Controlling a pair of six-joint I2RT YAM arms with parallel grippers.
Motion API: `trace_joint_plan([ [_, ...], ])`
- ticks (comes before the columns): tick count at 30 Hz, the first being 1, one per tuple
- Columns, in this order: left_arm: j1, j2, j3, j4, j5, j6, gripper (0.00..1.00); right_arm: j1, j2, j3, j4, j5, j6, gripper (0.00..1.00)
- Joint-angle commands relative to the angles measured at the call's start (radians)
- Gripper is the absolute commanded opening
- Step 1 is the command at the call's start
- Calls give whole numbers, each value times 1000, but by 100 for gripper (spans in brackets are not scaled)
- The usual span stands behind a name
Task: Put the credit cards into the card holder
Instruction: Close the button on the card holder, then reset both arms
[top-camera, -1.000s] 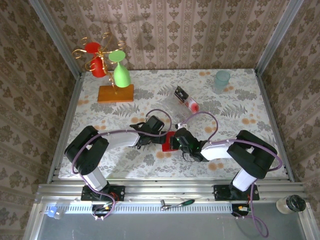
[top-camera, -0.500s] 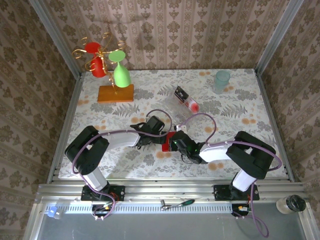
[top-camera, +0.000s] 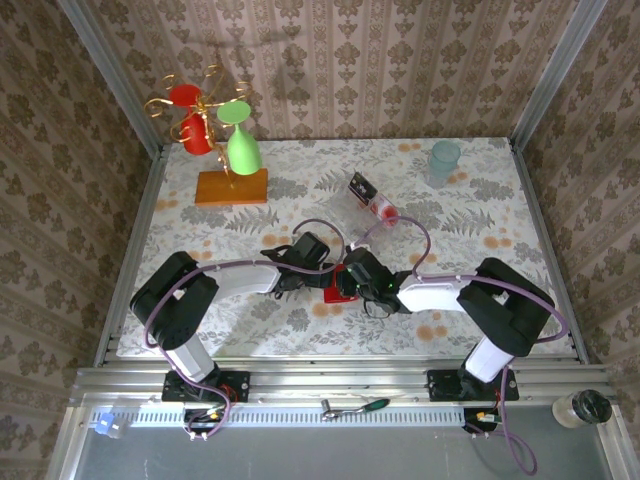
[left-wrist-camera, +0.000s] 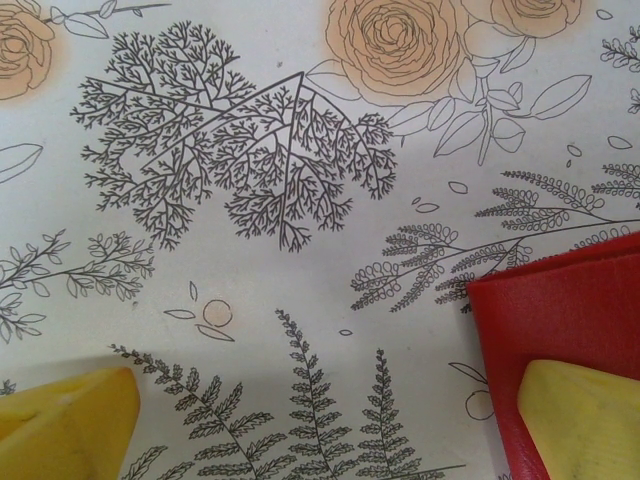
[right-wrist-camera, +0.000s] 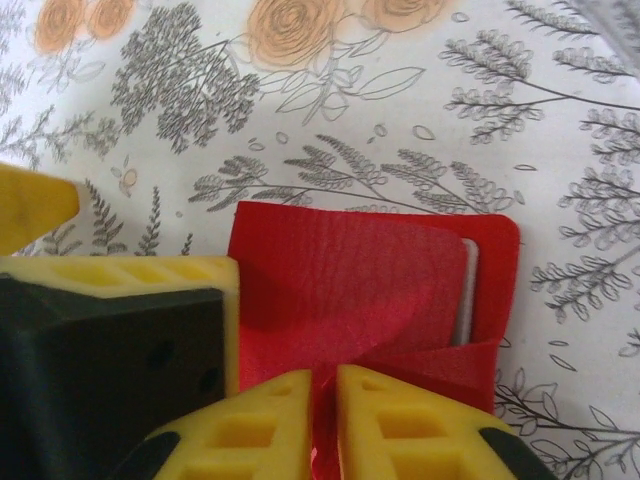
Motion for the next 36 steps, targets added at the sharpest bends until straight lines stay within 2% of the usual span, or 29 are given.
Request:
trace_joint_plan([
  [1,-17,52,1,-9,24,15,100,-4,24,-4,-265,-166,-31,22],
  [11,-20,41,4,-1,23,30,100,-74,-179,0,-372,-186,-60,52],
  [17,-21,39,14,-4,23,39,100,-156,-370,-97,-424,-177,-57,55],
  [21,-16,22,38,-21,18,48,100,-255,-479,-148,-463,-206,-66,57],
  [25,-3,-36,66,-44,14,66,100,-332,-541,-149,-500,-246,-87,62],
  [30,25,-139,80,-80,-18,90,100,-380,-559,-139,-514,-282,-96,72],
  [32,39,-191,62,-81,-39,92,100,-392,-563,-144,-508,-291,-86,76],
  [34,59,-243,31,-76,-54,92,100,-404,-572,-153,-508,-286,-78,85],
  [36,81,-310,-13,-67,-78,98,100,-418,-586,-162,-516,-271,-73,89],
])
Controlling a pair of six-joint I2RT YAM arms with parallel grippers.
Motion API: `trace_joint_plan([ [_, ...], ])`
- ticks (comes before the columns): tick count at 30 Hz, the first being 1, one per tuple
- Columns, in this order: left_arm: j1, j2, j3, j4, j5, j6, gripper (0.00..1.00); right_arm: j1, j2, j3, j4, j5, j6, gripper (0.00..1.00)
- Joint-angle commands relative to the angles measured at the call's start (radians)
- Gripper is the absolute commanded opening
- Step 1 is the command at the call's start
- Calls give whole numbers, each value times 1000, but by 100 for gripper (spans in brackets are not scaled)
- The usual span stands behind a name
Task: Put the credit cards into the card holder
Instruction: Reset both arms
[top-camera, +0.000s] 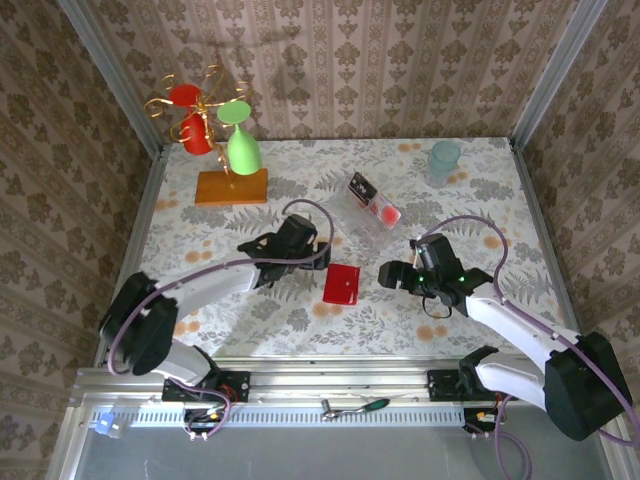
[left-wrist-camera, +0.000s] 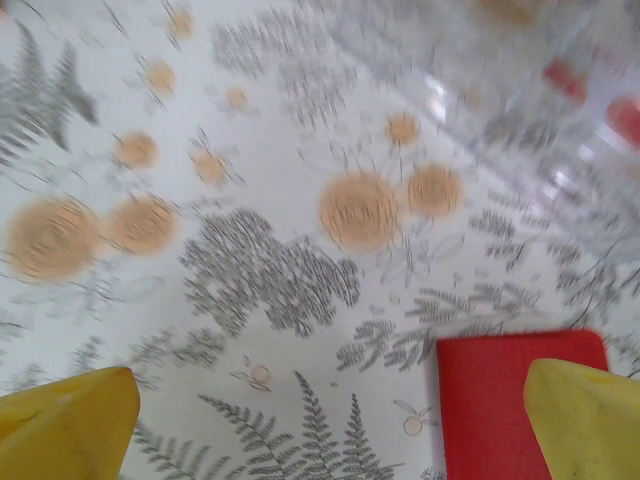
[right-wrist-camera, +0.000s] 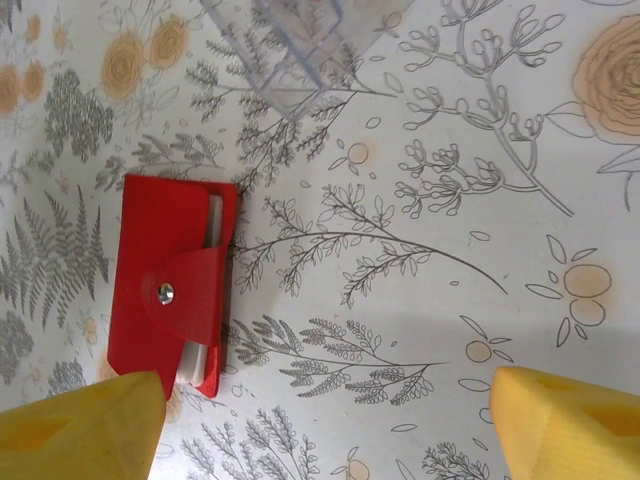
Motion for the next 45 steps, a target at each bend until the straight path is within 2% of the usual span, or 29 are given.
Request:
trace_joint_plan([
  [1,32,-98,-66,-19,-68,35,100,-22,-36,-21,-45,0,5,93],
  [7,102,-308,-231,21,-179,75,100,-37,-43,-28,-70,123,35,96],
  [12,135,-496,-389,131,-291,182,100,-40,-55,-16,-71,257,45,98],
  [17,201,-611,-434,144,-329,274,100,-57,-120,0,-6,462,-30,100],
  [21,279,-632,-431,189,-336,373,100,-150,-114,59,40,603,-89,100],
  [27,461,-602,-449,349,-283,465,100,-309,0,149,111,696,-98,100],
  [30,533,-554,-484,487,-253,502,100,-325,75,179,172,775,-125,100],
  [32,576,-503,-483,511,-217,513,100,-328,129,204,198,816,-162,100],
  [35,613,-399,-495,577,-198,508,100,-337,215,218,278,889,-239,100],
  [37,621,-331,-532,687,-204,526,100,-350,282,215,351,935,-301,100],
  [39,629,-251,-562,818,-211,545,100,-367,364,205,417,916,-352,100],
  [41,633,-175,-568,905,-201,586,100,-383,410,205,425,823,-369,100],
  [43,638,-134,-543,918,-164,603,100,-383,438,168,520,723,-410,100],
  [45,643,-79,-539,1007,-120,647,100,-383,432,102,651,654,-429,100],
])
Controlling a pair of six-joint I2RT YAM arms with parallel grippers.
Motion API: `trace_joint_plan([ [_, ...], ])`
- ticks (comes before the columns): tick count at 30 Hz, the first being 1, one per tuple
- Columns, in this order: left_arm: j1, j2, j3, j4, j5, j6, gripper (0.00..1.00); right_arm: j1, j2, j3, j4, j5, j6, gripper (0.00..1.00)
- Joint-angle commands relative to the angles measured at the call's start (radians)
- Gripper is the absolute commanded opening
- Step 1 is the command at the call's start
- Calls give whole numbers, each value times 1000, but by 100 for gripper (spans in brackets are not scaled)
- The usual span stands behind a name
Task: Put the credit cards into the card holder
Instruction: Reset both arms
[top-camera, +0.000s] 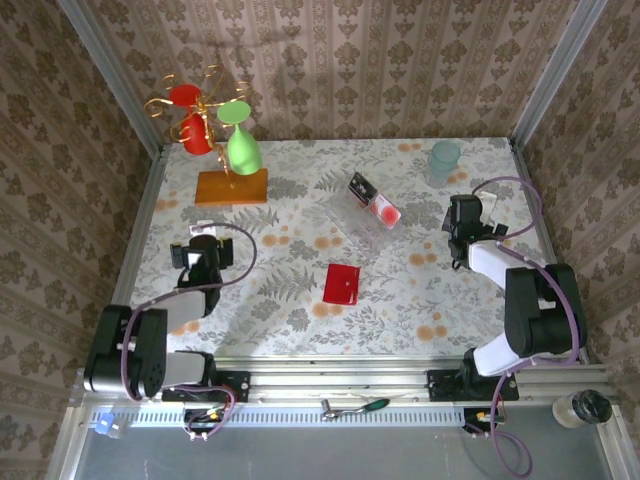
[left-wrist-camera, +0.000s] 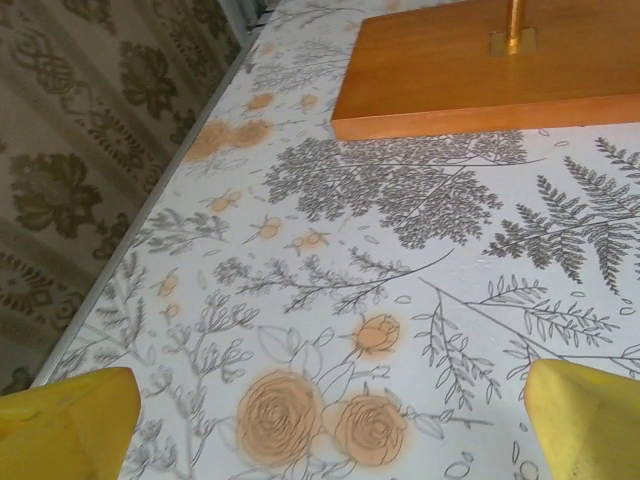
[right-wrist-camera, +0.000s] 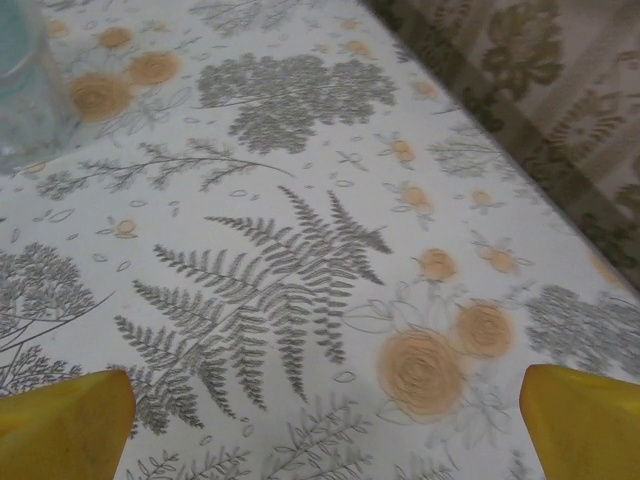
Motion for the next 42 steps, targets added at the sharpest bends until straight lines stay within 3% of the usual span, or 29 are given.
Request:
trace_joint_plan([
  [1,15,57,17,232,90,102,100,2,-18,-89,252,-114,-79,100],
  [4,50,89,36,226,161,66,100,0,-39,-161,376,-201,-122,100],
  [7,67,227,-40,498,210,58,100,1,-49,-268,578,-355,-188,100],
  [8,62,263,-39,555,209,81,100,0,-34,-316,676,-360,-189,100],
  [10,49,241,-27,492,212,79,100,-1,16,-387,862,-337,-182,100],
  [19,136,236,49,337,320,16,100,-1,12,-312,700,-382,-197,100],
  [26,135,236,49,339,319,17,100,26,10,-316,708,-325,-213,100],
  [30,94,238,24,393,286,60,100,26,8,-316,708,-324,-212,100],
  [42,98,238,31,378,291,54,100,26,9,-315,705,-325,-212,100],
])
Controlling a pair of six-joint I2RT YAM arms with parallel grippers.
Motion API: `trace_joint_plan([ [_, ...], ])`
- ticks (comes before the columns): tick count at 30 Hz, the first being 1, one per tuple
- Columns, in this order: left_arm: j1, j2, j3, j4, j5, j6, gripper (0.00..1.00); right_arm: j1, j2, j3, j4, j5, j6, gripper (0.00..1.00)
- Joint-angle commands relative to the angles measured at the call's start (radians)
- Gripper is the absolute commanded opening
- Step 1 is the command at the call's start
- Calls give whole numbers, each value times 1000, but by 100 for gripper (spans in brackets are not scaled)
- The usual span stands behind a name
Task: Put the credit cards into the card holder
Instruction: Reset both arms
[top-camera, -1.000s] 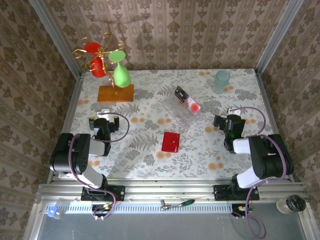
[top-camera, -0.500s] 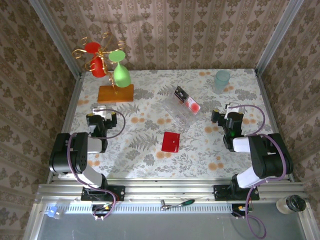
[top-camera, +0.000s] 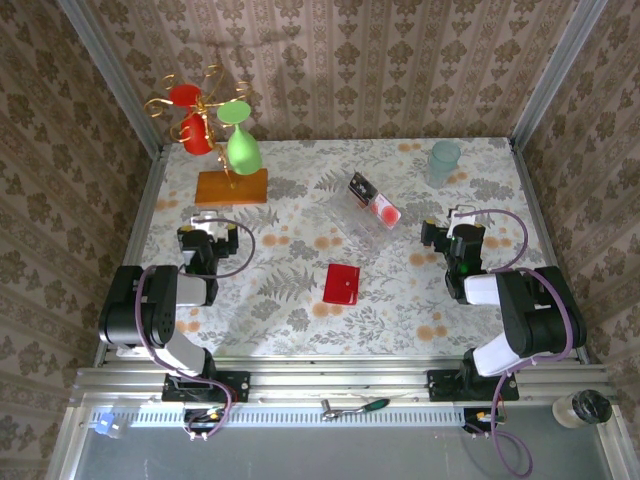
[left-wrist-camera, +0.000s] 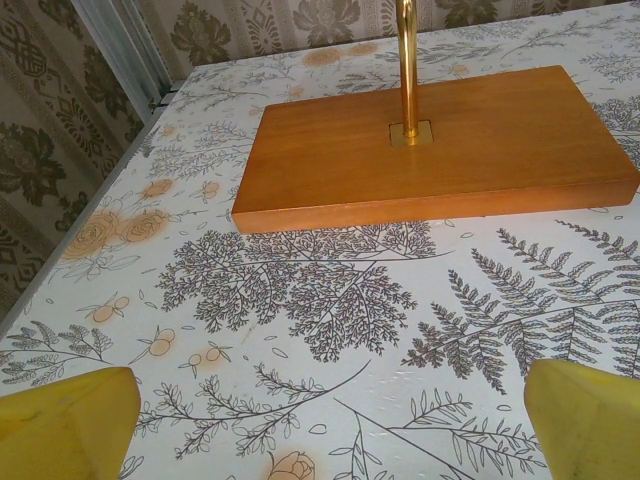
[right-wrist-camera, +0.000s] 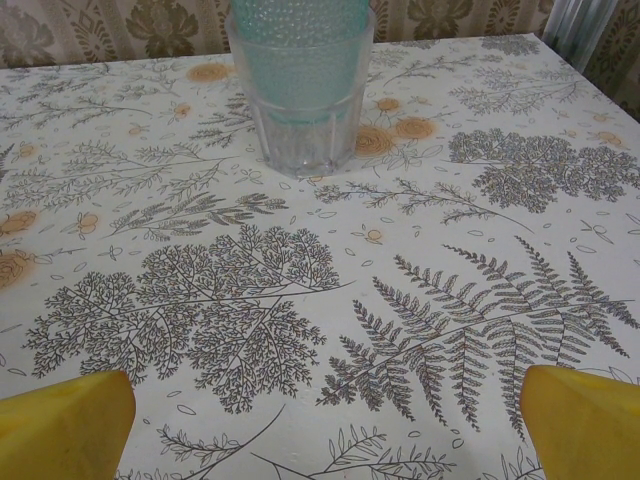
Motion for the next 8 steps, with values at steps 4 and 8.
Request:
trace_joint_plan([
  [4,2,-16,-1,18,3,9,100,2,14,20,15,22,-14,100],
  [8,2,-15,-1,18,3,9,100,2,7,10,31,20,-17,100],
])
